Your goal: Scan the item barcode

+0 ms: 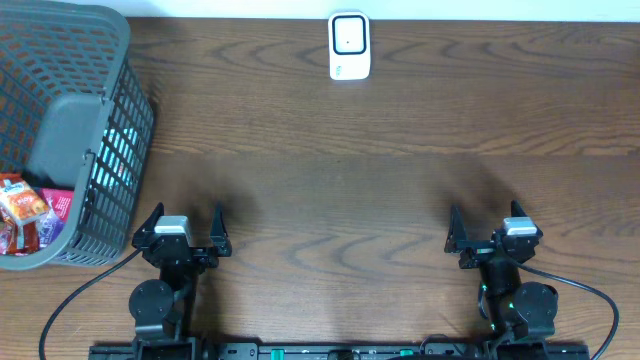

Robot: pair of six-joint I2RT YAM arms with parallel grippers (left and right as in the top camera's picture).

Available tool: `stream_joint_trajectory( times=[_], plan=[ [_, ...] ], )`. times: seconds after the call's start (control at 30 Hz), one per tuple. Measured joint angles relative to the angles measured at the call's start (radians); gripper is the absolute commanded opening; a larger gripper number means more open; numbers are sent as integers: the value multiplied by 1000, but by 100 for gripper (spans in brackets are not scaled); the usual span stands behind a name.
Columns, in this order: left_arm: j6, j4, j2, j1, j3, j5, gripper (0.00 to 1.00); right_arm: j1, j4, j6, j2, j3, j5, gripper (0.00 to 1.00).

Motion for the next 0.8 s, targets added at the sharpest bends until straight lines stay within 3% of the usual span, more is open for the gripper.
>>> stream_joint_trajectory(
  times=[0.63,0.8],
  plan=[
    [-2,15,0,0,-3,6,98,0,0,0,0,0,0,99],
    [-95,30,0,0,-8,153,98,0,0,0,0,0,0,99]
  ],
)
